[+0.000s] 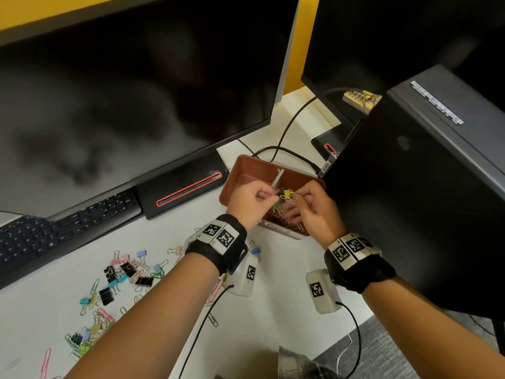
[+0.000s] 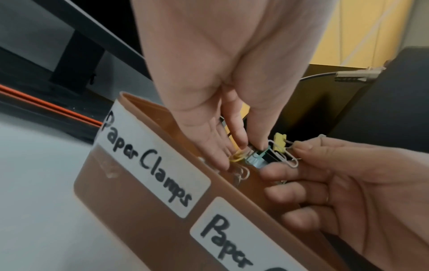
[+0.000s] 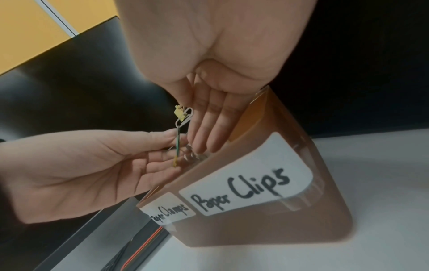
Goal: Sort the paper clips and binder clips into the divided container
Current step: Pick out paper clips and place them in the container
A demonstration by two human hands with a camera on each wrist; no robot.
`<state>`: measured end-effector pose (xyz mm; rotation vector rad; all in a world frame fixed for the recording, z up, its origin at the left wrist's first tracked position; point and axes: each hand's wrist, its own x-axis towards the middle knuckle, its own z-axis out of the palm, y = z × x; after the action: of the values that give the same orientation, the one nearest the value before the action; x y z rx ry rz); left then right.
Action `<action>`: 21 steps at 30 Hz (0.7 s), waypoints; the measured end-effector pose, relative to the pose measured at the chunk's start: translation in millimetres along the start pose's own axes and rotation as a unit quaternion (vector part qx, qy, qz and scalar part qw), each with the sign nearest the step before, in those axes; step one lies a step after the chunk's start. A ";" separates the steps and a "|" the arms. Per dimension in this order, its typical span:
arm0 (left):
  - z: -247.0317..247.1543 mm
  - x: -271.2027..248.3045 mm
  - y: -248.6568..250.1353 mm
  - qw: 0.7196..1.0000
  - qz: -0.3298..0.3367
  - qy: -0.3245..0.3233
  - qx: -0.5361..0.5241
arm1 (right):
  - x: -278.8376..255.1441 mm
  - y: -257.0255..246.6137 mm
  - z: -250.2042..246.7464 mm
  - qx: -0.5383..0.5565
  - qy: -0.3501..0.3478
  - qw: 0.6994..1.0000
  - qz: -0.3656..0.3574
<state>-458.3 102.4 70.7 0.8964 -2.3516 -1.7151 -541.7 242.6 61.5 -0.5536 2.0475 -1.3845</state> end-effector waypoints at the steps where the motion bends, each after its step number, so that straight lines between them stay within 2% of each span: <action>1: -0.3 -1.2 0.3 1.000 0.010 -0.002 0.022 | -0.2 -1.9 0.9 0.006 -0.001 1.000 0.002; 5: -2.4 -2.8 5.2 0.997 0.060 -0.002 0.056 | 1.3 -7.1 1.4 0.012 0.001 1.000 0.007; 8: -3.4 -2.7 5.5 0.998 0.051 -0.029 0.038 | 3.0 -9.4 2.0 0.002 -0.004 1.000 0.004; 15: -3.7 -5.3 1.9 0.998 0.035 -0.029 0.041 | 3.3 -11.9 0.2 -0.007 -0.001 1.000 -0.012; 18: -12.1 -15.1 2.6 0.999 0.032 -0.003 0.029 | -2.3 -14.7 1.4 -0.052 0.005 0.996 -0.069; 21: -41.5 -41.2 -9.6 0.998 0.028 0.038 0.030 | -12.4 -21.4 17.7 -0.084 -0.048 0.987 -0.126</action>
<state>-403.8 86.6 87.8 0.8796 -2.3672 -1.5687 -520.4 230.6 79.5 -0.9625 2.0824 -1.3023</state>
